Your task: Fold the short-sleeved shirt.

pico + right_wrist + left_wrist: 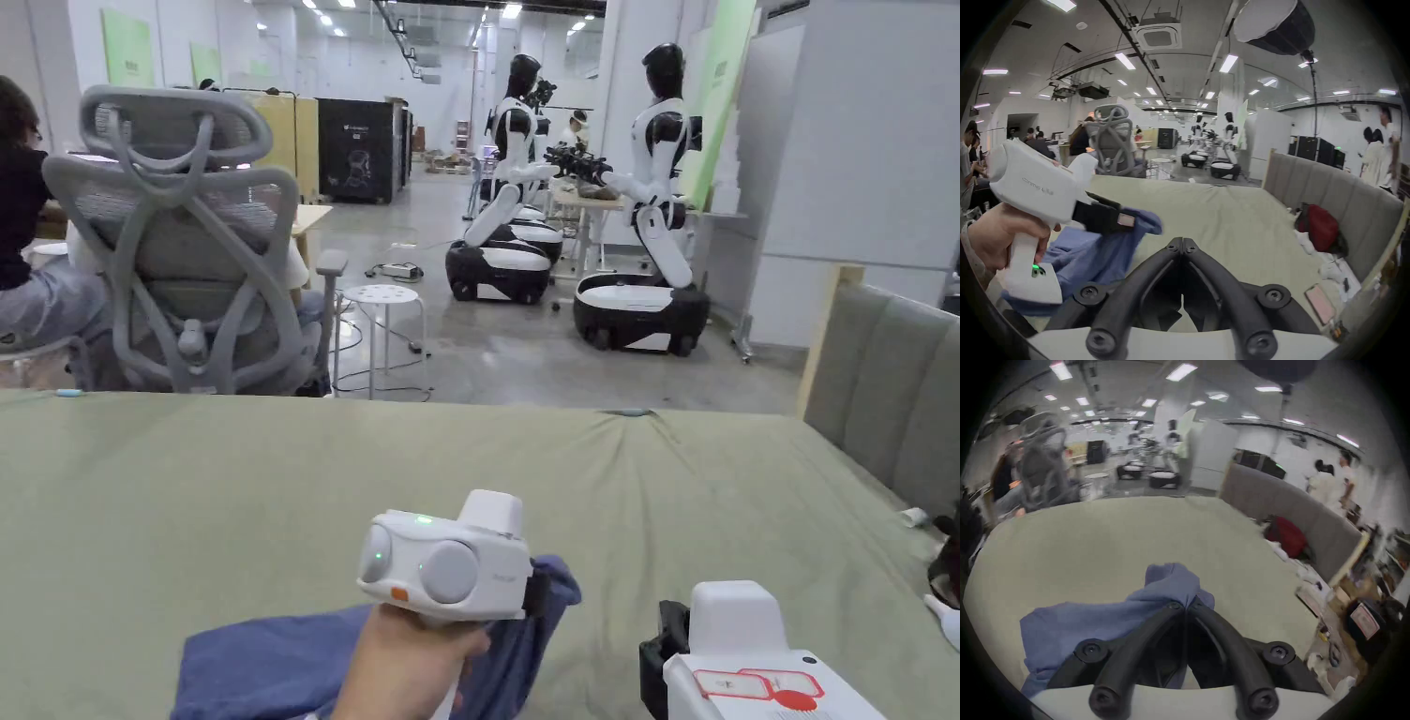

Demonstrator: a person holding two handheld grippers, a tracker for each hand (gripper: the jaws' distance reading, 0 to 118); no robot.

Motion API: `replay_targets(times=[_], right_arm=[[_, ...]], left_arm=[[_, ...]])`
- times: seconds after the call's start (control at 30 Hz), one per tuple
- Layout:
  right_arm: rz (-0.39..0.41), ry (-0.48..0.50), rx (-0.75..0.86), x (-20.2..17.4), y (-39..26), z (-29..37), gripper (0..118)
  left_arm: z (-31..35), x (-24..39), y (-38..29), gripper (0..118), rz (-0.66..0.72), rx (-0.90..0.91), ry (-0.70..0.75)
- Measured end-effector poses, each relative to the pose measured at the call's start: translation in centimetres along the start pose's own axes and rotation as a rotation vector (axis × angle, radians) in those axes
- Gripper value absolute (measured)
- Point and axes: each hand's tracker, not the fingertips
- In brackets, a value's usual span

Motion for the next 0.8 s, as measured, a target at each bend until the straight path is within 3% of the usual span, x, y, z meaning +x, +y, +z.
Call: replay_targets(times=[0.1,0.27,0.4,0.43,0.47,0.5,0.53,0.67,0.8], right_arm=[[-0.017,-0.039,-0.018,2.9,-1.0,0.3,0],[-0.019,-0.088,-0.053,6.0,-2.7,0.1,0],[-0.037,-0.091,-0.068,7.2,-3.3,-0.5,0],[-0.044,-0.087,-0.069,7.4,-3.4,-0.6,0],[-0.052,-0.079,-0.071,7.3,-3.4,-0.6,0],[-0.055,-0.072,-0.07,7.2,-3.4,-0.7,0],[-0.054,-0.067,-0.068,6.9,-3.4,-0.7,0],[-0.07,-0.01,-0.04,5.2,-2.9,-1.2,0],[-0.019,0.042,-0.004,1.6,-2.1,-1.9,0]], left_arm=[[-5.3,4.8,-2.0,0,-0.066,-0.089,-0.019],[-12.7,6.4,-8.0,0,-0.014,-0.281,0.014],[-13.4,5.4,-9.7,3,0.031,-0.242,0.04],[-12.9,5.1,-9.6,13,0.03,-0.189,0.051],[-12.2,4.9,-9.4,49,0.022,-0.155,0.071],[-11.2,4.6,-8.8,76,0.011,-0.14,0.087],[-9.9,4.3,-8.6,88,0.007,-0.139,0.082],[-1.1,2.4,-8.0,88,0.029,0.108,0.19],[9.6,0.8,-10.6,87,-0.004,0.328,0.387]])
